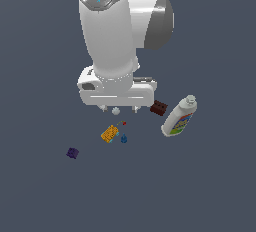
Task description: Pick up a designated object from a clutter of objects.
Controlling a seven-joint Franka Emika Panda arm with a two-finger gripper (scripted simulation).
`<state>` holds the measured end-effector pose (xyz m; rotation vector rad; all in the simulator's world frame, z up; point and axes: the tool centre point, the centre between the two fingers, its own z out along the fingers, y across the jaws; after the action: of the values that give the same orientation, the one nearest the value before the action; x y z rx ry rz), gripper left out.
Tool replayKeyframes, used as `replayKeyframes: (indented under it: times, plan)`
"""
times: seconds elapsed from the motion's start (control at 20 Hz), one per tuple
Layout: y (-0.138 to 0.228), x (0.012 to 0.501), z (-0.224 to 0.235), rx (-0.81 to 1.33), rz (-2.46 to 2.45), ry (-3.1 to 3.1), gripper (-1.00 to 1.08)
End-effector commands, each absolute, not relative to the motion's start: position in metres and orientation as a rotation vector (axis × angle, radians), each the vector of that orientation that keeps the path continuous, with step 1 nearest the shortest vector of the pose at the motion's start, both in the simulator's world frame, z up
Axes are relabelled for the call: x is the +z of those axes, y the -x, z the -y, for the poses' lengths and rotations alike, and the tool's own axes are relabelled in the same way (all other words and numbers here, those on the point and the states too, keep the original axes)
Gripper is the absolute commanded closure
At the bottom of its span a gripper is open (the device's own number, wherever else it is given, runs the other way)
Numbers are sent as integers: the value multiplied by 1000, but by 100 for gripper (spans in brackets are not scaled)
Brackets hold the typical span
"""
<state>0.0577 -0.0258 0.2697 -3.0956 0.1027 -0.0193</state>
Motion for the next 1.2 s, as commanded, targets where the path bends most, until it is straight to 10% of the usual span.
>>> replayKeyframes:
  times: [0.0,1.15]
  plan:
    - [-69,254,45,-18,-130,3094,-92]
    - [-117,88,229,-3,-341,3117,-92]
